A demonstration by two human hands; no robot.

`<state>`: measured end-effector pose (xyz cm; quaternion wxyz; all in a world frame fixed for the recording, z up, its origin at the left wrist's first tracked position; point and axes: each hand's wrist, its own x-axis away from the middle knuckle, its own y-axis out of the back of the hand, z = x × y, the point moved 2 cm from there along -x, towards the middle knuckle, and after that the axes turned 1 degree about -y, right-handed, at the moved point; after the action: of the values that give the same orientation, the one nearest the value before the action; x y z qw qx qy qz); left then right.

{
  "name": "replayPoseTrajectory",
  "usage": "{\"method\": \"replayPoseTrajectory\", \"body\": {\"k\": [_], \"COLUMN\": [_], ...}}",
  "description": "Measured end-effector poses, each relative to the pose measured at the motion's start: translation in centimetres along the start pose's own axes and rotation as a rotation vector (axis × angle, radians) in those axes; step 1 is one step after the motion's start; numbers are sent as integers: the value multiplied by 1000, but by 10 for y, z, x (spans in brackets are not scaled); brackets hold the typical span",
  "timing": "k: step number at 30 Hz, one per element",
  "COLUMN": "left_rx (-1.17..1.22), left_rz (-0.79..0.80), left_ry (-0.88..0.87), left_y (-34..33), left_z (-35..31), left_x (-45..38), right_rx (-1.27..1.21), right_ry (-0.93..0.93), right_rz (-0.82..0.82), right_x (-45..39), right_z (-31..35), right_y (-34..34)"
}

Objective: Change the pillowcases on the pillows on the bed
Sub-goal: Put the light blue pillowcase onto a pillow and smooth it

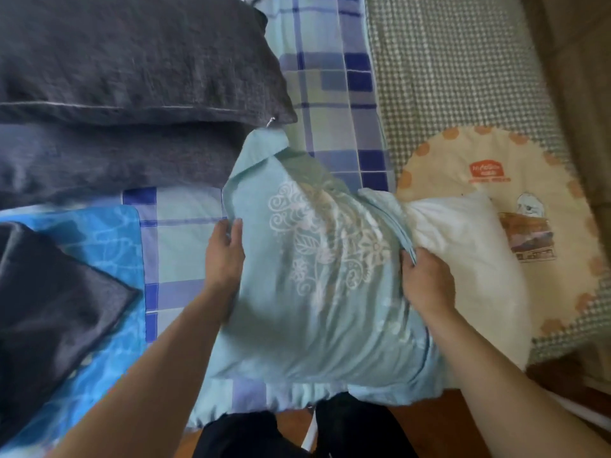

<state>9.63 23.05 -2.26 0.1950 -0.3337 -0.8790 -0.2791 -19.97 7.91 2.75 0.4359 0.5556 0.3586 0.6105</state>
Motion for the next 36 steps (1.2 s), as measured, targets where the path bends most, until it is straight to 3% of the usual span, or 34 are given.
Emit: {"method": "replayPoseTrajectory", "body": {"k": [2,5,9,11,13,16,18,19,20,22,23,24,26,29,34,36], "left_rx": [-40,-269,-196,-253,-221,-140,-242,-316,-391,-653,-798,-872,-894,-919,-1278,-1389], "left_rz": [106,230,355,348,238,-111,-175,-116,-44,94,75,-19,-157,85,579,763], "left_ry": [59,11,-228,-272,-210,-154,-71,17,108,306,342,283,-55,-393,-568,-554], "left_y": [4,16,52,72,99,153,177,182,183,180,177,172,148,92,45,38], "left_z": [-10,-21,-28,-22,-4,17,28,34,43,51,47,39,5,-48,-72,-61], "left_x": [0,4,48,72,83,87,78,70,57,37,29,19,8,-8,-29,-10], "right_rx": [28,137,-320,-347,-218,95,179,290,403,579,609,595,564,590,559,583], "right_ry": [-57,-94,-118,-112,-60,-23,-47,-19,48,357,519,646,746,721,817,806], "right_rz": [130,333,291,387,347,55,-12,10,24,34,63,149,304,476,589,653], "right_x": [-3,-15,-70,-94,-104,-111,-109,-105,-97,-88,-89,-92,-95,-82,-24,-1], "right_z": [-3,4,74,111,122,85,58,51,53,69,76,82,87,77,38,16], "right_y": [8,31,54,34,16,44,55,53,46,24,14,6,-1,0,33,50]}}
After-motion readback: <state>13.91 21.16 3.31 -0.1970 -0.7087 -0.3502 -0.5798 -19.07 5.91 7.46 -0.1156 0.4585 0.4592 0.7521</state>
